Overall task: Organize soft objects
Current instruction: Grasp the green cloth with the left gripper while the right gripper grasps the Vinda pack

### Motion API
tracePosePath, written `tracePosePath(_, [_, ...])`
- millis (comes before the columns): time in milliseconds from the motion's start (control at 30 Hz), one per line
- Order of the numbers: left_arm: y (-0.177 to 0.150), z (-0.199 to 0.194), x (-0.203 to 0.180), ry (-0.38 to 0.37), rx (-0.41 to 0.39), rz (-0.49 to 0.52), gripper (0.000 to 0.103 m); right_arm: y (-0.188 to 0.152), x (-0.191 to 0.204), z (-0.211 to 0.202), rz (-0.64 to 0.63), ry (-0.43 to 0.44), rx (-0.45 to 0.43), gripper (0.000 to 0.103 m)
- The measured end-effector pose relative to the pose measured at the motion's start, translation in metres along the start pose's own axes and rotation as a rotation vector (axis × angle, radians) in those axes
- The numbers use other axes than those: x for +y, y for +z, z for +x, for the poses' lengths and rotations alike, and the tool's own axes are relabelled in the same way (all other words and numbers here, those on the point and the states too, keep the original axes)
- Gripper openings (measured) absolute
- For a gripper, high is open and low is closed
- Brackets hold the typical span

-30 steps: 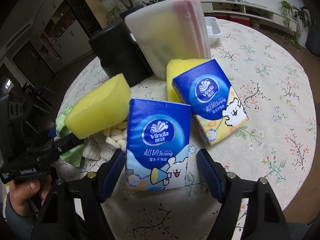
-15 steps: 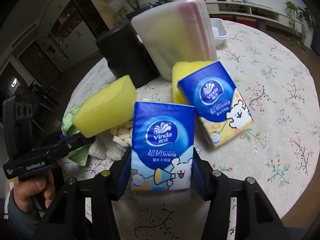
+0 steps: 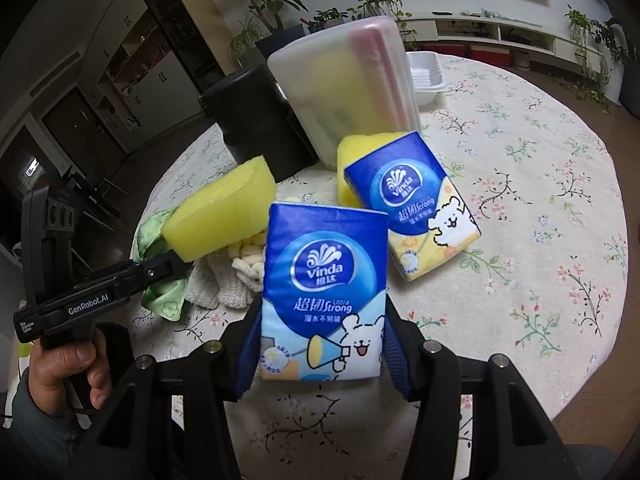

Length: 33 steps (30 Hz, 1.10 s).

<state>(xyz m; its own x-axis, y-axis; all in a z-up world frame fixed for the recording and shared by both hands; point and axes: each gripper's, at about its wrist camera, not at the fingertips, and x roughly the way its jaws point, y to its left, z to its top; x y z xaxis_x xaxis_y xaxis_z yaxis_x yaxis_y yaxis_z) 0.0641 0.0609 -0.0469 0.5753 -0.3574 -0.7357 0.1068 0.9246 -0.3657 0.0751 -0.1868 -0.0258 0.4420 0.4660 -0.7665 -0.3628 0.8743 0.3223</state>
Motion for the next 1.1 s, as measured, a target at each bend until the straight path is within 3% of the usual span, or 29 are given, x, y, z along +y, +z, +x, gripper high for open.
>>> tracePosePath(433, [0.007, -0.035, 0.007, -0.015, -0.051, -0.027, 0.032, -0.01, 0.003, -0.024, -0.036, -0.009, -0.04, 0.055])
tracePosePath(733, [0.02, -0.063, 0.015, -0.079, -0.138, -0.035, 0.032, -0.01, -0.003, -0.039, -0.039, 0.003, -0.064, 0.055])
tracePosePath(933, [0.023, -0.059, 0.04, -0.144, -0.134, -0.119, 0.032, -0.008, -0.01, -0.043, -0.004, 0.073, -0.06, 0.055])
tracePosePath(1100, [0.03, -0.063, 0.051, -0.107, -0.14, -0.114, 0.032, -0.005, -0.014, -0.042, 0.001, 0.124, -0.01, 0.055])
